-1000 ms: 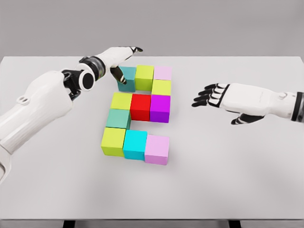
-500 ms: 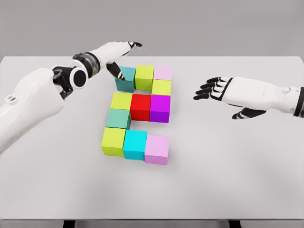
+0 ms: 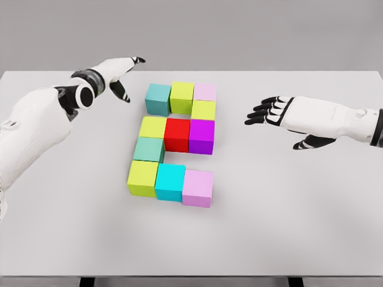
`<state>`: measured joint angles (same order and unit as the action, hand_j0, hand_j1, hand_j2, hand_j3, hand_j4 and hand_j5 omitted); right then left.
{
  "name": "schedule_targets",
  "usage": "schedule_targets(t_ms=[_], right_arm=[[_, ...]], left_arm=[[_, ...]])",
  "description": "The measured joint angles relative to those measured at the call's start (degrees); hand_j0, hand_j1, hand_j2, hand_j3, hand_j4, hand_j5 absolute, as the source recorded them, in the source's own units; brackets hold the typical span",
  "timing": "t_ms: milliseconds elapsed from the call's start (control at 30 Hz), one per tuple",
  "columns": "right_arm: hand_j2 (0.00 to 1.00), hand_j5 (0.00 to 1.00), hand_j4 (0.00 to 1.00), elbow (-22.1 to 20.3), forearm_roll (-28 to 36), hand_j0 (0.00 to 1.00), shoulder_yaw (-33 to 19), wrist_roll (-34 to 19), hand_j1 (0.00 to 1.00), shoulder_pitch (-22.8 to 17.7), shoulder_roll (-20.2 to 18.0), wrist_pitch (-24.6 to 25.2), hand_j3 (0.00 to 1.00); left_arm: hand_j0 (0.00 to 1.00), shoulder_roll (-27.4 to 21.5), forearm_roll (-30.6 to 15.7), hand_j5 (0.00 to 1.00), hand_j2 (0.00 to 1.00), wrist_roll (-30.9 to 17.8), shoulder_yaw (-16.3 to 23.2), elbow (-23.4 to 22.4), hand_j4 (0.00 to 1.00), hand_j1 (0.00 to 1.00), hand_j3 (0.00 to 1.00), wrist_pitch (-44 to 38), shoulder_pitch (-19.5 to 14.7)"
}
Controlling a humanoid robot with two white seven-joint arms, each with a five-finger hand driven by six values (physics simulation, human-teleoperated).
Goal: Assemble the squares on the desktop into the number 2
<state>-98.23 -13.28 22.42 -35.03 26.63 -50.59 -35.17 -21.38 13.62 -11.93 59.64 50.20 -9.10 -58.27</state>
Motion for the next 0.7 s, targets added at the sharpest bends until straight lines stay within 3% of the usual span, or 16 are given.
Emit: schedule_targets(t_ms=[200,700], right_arm=[[1.00,1.00,1.00,-0.2,0.0,1.00,0.0,0.0,1.00,0.2,0.1,0.0,1.00],[1.00,1.00,1.00,-0.4,0.3,1.00,-0.1,0.0,1.00,0.2,0.8,0.0,1.00]], left_arm=[[1.00,1.5,0.7,1.00,1.00,0.0,-0.7,-2.3,1.00,1.00,1.00,0.0,0.0],[1.00,3.6,0.7,1.00,1.00,0.0,-0.8,-2.6,1.00,1.00,1.00,0.1,0.1]])
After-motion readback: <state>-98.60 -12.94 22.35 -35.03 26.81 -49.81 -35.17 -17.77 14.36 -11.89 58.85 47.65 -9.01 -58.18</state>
